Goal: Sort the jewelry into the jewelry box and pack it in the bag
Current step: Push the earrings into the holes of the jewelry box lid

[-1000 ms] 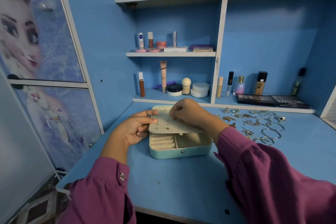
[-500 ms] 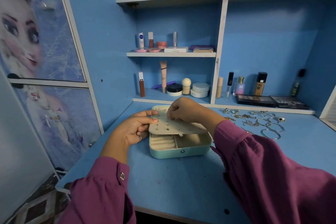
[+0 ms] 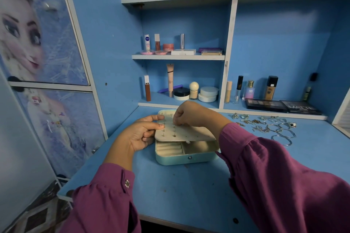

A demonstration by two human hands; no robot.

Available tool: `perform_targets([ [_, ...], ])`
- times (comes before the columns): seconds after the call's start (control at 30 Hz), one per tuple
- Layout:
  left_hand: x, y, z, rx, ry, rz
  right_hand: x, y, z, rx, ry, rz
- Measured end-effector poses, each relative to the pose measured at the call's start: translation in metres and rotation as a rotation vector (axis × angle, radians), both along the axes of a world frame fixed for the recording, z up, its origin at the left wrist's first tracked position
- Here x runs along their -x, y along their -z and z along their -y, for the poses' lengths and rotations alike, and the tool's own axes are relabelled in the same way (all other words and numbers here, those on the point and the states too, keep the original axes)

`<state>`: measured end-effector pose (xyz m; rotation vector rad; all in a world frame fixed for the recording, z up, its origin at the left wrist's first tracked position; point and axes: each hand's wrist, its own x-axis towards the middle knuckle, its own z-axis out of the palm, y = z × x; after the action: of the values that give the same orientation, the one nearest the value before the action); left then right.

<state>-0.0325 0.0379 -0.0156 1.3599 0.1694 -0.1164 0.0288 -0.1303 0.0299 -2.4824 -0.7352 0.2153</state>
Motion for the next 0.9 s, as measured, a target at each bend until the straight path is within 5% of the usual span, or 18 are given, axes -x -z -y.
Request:
perform_targets([
  [0.47,0.0003,0.0001,-0.0007,-0.002,0.006,0.001,-0.0028,-0.0004,0.0103,-0.055,-0.032,-0.003],
  [0.9,0.0008,0.0,-0.0004,-0.004,0.004,0.002,0.0014,-0.0032,0.0044,0.113,-0.077,0.145],
])
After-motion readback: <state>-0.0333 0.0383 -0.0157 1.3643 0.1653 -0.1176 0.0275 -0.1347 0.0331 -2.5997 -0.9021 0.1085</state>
